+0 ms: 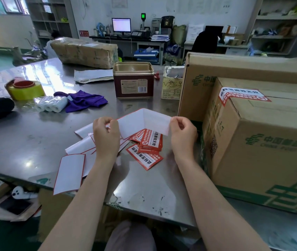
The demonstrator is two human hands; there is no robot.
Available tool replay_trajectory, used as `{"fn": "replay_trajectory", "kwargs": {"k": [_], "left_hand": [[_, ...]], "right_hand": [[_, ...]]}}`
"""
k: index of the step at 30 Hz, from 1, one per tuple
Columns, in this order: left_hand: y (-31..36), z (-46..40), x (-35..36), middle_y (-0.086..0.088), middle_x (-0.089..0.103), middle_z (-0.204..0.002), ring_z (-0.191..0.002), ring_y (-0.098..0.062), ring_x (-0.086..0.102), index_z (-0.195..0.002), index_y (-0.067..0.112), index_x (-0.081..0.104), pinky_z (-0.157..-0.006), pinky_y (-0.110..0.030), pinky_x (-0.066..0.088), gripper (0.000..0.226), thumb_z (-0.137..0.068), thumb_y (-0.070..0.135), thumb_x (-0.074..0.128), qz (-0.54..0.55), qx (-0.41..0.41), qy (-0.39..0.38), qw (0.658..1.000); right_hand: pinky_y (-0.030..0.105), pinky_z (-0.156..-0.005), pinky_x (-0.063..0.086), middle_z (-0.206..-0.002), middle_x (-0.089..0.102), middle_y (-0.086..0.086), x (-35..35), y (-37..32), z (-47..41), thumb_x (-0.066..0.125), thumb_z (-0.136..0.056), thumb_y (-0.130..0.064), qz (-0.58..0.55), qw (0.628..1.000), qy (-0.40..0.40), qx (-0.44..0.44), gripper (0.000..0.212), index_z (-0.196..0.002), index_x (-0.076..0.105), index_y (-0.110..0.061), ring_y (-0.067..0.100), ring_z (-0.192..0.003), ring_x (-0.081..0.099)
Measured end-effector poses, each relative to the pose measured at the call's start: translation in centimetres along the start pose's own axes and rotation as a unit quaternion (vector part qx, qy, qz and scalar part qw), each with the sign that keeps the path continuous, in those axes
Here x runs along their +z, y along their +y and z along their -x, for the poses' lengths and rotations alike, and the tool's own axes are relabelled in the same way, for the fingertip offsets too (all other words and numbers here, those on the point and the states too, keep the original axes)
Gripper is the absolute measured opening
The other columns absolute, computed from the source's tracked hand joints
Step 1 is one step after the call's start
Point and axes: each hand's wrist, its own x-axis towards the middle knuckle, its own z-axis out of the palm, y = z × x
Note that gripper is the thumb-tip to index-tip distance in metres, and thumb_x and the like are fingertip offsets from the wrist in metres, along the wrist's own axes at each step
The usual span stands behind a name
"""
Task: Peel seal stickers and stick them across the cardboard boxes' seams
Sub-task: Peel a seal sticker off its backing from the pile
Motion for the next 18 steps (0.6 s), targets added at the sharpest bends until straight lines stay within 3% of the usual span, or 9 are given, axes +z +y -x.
{"fn": "replay_trajectory", "kwargs": {"k": [3, 6, 8, 12, 18], "left_hand": [[-0.5, -0.5, -0.5, -0.008, 0.048, -0.101, -0.091, -0.013, 0.043, -0.096, -0.003, 0.058, -0.074, -0.017, 0.035, 0.02, -0.092, 0.009, 0.043, -0.009, -0.009, 0.068, 0.998], [-0.9, -0.6, -0.9, -0.02, 0.054, -0.102, -0.091, -0.021, 0.044, -0.096, -0.009, 0.058, -0.076, -0.017, 0.03, 0.027, -0.09, 0.012, 0.042, -0.045, 0.013, 0.118, 0.992], [-1.4, -0.8, -0.9, -0.026, 0.056, -0.102, -0.095, -0.036, 0.05, -0.091, -0.007, 0.06, -0.083, -0.032, 0.034, 0.036, -0.084, 0.02, 0.038, -0.125, 0.023, 0.12, 0.985], [-2.8, -0.7, -0.6, -0.033, 0.056, -0.103, -0.098, -0.046, 0.052, -0.096, -0.013, 0.062, -0.089, -0.046, 0.037, 0.04, -0.085, 0.019, 0.04, -0.354, 0.022, 0.062, 0.933], [-3.2, -0.4, -0.7, -0.032, 0.049, -0.115, -0.11, -0.045, 0.045, -0.107, -0.011, 0.054, -0.097, -0.046, 0.033, 0.035, -0.08, 0.011, 0.058, -0.413, -0.003, 0.031, 0.91]], "right_hand": [[0.005, -0.052, 0.042, -0.084, 0.062, -0.003, -0.1, 0.4, -0.2, 0.048, -0.095, -0.023, -0.025, 0.999, 0.026, 0.022, 0.016, -0.092, 0.062, -0.014, 0.002, -0.072, 0.058], [0.018, -0.067, 0.05, -0.092, 0.064, 0.0, 0.0, 0.8, -0.7, 0.048, -0.095, -0.023, -0.052, 0.996, 0.056, 0.045, 0.015, -0.096, 0.061, -0.016, 0.009, -0.084, 0.061], [0.023, -0.074, 0.051, -0.094, 0.064, 0.0, 0.1, 0.8, -0.8, 0.047, -0.095, -0.022, -0.054, 0.996, 0.063, 0.046, 0.014, -0.095, 0.06, -0.016, 0.012, -0.087, 0.06], [0.004, -0.057, 0.044, -0.087, 0.06, -0.007, 0.0, 0.7, -0.8, 0.045, -0.097, -0.022, -0.053, 0.996, 0.058, 0.042, 0.015, -0.098, 0.058, -0.015, 0.003, -0.076, 0.057], [0.005, -0.056, 0.043, -0.091, 0.06, -0.007, 0.1, 0.4, -0.5, 0.045, -0.098, -0.025, -0.06, 0.997, 0.045, 0.034, 0.016, -0.101, 0.058, -0.016, 0.001, -0.077, 0.058]]}}
